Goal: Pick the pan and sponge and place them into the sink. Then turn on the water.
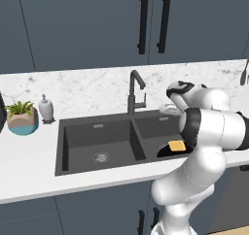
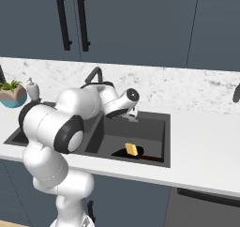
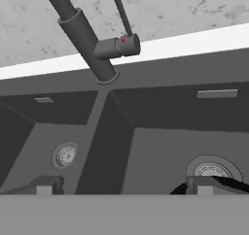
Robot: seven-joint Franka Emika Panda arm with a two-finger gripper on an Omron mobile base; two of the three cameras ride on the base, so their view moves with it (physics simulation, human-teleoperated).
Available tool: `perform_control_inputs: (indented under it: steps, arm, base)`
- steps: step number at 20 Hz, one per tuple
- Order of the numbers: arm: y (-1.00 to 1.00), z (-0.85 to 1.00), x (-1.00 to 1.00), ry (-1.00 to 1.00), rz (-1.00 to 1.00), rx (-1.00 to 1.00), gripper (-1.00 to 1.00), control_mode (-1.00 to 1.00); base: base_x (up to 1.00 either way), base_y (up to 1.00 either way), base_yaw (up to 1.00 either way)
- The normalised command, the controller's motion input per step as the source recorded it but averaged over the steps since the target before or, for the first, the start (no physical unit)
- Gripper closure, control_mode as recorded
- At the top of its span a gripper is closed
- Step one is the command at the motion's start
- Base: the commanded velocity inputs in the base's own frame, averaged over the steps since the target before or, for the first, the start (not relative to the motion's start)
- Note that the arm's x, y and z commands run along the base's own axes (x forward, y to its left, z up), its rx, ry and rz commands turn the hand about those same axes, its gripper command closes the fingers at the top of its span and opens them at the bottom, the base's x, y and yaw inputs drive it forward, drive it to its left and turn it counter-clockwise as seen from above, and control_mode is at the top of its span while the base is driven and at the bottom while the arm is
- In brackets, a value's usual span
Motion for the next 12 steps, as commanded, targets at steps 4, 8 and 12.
perform_control_inputs:
  steps: [4,8,12]
  arm:
    - [0.04,0.0,0.27,0.0,-0.07,0.17,-1.0,-1.0]
    - [0.0,0.0,0.23,0.01,-0.06,0.15,-1.0,-1.0]
    - [0.06,0.0,0.21,0.04,-0.05,0.08,-1.0,-1.0]
  base:
    - [0.0,0.0,0.0]
    - [0.0,0.0,0.0]
    - [0.0,0.0,0.0]
